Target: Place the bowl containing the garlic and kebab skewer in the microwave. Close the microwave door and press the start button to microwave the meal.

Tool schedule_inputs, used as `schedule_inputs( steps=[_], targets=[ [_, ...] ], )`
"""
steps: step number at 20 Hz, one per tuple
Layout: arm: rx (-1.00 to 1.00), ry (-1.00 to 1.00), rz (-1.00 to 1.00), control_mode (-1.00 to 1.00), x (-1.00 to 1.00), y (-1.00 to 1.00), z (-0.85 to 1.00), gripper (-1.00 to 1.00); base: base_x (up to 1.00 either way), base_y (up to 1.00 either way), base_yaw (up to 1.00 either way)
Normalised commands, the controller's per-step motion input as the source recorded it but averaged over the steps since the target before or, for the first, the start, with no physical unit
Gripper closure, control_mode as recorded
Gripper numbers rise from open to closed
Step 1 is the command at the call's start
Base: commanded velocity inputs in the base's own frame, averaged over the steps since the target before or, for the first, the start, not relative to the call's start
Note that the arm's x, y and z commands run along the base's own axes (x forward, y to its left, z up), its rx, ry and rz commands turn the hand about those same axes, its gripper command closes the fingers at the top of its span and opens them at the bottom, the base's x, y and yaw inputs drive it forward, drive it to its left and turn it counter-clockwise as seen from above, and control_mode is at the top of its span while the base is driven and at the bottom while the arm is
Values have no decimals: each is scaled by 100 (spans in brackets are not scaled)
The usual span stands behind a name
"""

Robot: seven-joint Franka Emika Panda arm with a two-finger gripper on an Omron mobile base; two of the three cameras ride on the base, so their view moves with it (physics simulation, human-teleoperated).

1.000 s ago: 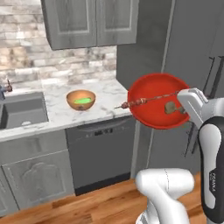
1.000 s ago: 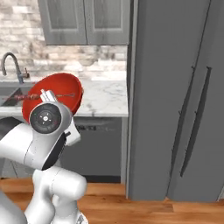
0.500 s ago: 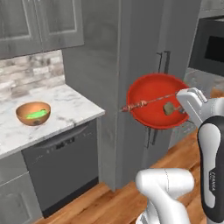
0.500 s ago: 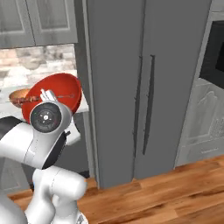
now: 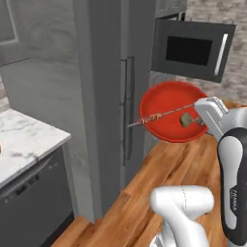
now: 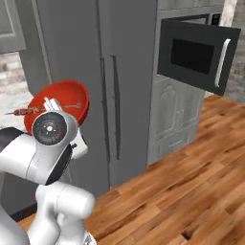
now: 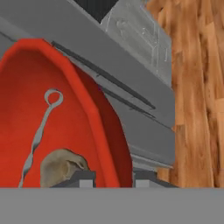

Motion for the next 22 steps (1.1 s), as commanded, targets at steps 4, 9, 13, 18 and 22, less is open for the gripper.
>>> schedule_inputs(
  steps=[4, 9, 13, 18, 22],
  targets=[
    [0, 0, 0, 100, 0, 0, 0, 100, 4, -62, -51],
    [0, 0, 0, 100, 0, 0, 0, 100, 18, -86, -44],
    [0, 0, 0, 100, 0, 0, 0, 100, 30, -93, -39],
    [0, 0, 0, 100, 0, 0, 0, 100, 51, -97, -34],
    [0, 0, 0, 100, 0, 0, 0, 100, 72, -68, -25]
  ],
)
